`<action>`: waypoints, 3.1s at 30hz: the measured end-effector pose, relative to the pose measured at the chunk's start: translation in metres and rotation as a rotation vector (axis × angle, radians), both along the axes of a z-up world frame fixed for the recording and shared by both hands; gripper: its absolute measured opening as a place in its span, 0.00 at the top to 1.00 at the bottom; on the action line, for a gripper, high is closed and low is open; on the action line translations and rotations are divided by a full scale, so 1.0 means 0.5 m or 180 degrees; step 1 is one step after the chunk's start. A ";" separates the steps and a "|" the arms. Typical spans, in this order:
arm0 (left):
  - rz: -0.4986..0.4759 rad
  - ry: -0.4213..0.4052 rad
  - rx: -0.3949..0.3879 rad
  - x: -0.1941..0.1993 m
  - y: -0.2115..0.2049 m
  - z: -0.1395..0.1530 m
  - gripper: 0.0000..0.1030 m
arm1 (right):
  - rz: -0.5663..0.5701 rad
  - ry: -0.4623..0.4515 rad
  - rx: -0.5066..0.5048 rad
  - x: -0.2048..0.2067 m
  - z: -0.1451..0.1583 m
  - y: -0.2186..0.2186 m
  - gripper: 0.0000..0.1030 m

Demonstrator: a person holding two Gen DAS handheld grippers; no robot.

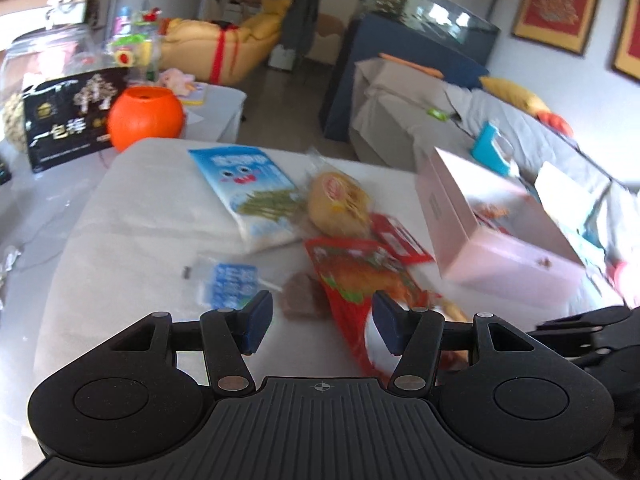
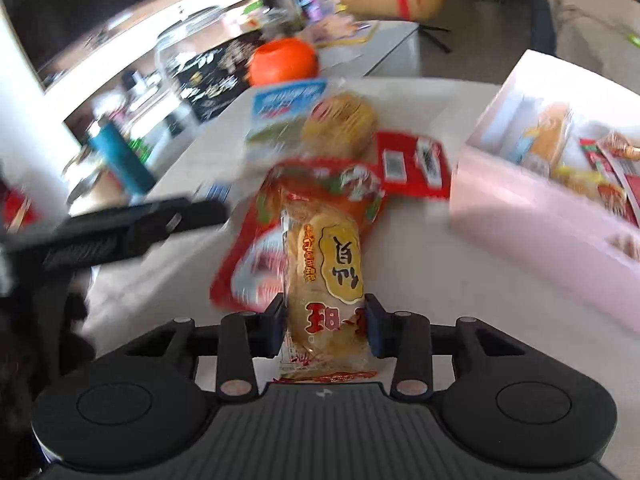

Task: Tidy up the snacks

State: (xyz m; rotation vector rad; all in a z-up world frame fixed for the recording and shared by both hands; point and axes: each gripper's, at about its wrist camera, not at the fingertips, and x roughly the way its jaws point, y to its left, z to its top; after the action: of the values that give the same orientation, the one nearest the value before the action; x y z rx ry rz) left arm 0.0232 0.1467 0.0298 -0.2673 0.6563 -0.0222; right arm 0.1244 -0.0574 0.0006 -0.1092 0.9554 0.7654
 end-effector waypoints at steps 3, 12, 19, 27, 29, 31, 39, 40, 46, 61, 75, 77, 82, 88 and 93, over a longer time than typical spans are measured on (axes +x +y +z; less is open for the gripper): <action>0.0008 -0.0030 0.0072 0.001 -0.006 -0.005 0.41 | 0.0038 -0.0097 -0.0043 -0.039 0.004 -0.035 0.63; 0.0344 0.0003 0.0169 0.089 0.062 -0.011 0.42 | -0.0496 -0.0477 -0.0197 -0.067 0.012 -0.181 0.63; -0.0207 0.0195 0.0123 0.089 0.026 -0.038 0.57 | -0.0780 -0.0806 -0.0437 -0.075 -0.018 -0.229 0.34; -0.0768 0.0385 0.0511 0.004 -0.071 -0.025 0.56 | -0.0883 -0.0797 -0.0343 -0.075 -0.036 -0.255 0.22; -0.0666 0.0400 0.0572 0.012 -0.079 -0.027 0.55 | -0.0884 -0.0829 -0.0347 -0.077 -0.040 -0.247 0.19; -0.0450 0.0384 0.0459 0.031 -0.068 -0.030 0.53 | -0.0891 -0.0861 -0.0358 -0.082 -0.042 -0.243 0.19; -0.0248 0.0265 0.0564 0.092 -0.061 -0.037 0.55 | -0.0934 -0.0865 -0.0357 -0.086 -0.041 -0.245 0.16; -0.0269 0.0263 0.0582 0.089 -0.061 -0.037 0.56 | -0.0928 -0.0866 -0.0361 -0.088 -0.037 -0.243 0.16; -0.0064 0.0299 0.0683 0.027 -0.040 -0.034 0.58 | -0.0629 -0.1057 -0.0078 -0.104 0.041 -0.198 0.16; 0.0240 0.0166 0.0313 -0.050 0.025 -0.039 0.58 | -0.0084 -0.0404 -0.0309 0.045 -0.012 0.088 0.12; -0.0318 0.0148 0.0178 -0.055 -0.058 -0.040 0.58 | 0.0104 -0.0359 -0.0299 -0.072 0.011 -0.058 0.70; -0.0449 0.0149 0.0223 -0.051 -0.088 -0.041 0.57 | 0.0046 -0.0397 -0.0341 -0.086 0.008 -0.091 0.70; -0.0573 0.0182 0.0302 -0.047 -0.122 -0.039 0.58 | -0.0195 -0.0332 -0.0190 -0.085 0.018 -0.127 0.50; -0.0112 0.0206 0.0641 -0.061 -0.087 -0.027 0.60 | -0.0266 -0.0523 -0.0004 -0.063 0.037 -0.082 0.17; 0.0000 0.0239 0.0586 -0.069 -0.058 -0.031 0.60 | -0.0210 -0.0172 -0.0132 -0.013 0.005 0.000 0.10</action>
State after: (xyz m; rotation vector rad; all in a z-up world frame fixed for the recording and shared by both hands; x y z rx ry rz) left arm -0.0114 0.1175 0.0142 -0.0908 0.7281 0.0483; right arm 0.1178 -0.0575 0.0030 -0.1333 0.9195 0.6788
